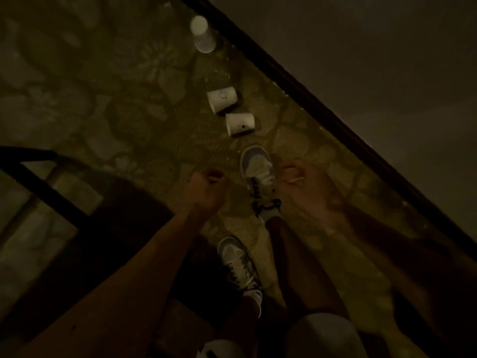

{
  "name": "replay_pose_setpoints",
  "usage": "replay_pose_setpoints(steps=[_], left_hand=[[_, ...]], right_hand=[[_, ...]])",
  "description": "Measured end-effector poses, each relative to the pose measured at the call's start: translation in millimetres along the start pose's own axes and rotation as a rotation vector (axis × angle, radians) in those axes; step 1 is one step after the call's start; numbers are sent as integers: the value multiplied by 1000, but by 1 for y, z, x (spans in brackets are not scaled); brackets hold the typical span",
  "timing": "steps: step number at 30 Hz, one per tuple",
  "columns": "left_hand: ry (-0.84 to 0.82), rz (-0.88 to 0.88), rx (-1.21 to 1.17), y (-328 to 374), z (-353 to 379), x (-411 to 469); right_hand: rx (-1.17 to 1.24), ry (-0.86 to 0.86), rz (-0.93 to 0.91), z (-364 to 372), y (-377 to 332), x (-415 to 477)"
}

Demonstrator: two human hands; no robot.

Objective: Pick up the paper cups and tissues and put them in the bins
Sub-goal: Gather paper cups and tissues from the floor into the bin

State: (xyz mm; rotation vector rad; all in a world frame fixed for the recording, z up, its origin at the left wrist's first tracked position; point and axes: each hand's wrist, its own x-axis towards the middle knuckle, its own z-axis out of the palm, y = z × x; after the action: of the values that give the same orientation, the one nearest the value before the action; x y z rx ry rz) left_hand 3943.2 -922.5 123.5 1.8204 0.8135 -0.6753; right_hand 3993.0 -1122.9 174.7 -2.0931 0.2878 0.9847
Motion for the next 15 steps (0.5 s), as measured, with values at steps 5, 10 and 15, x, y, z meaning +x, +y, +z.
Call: replay_pose_setpoints(steps=[5, 10, 15], left_hand=[[43, -127, -147, -13, 8, 70], [128, -179, -220, -24, 30, 142], [157, -157, -319, -17, 47, 205]], right_hand=[[147, -105, 125, 37, -26, 108], [23, -209, 93, 60, -24, 197], [-66, -151, 120, 71, -22, 267]])
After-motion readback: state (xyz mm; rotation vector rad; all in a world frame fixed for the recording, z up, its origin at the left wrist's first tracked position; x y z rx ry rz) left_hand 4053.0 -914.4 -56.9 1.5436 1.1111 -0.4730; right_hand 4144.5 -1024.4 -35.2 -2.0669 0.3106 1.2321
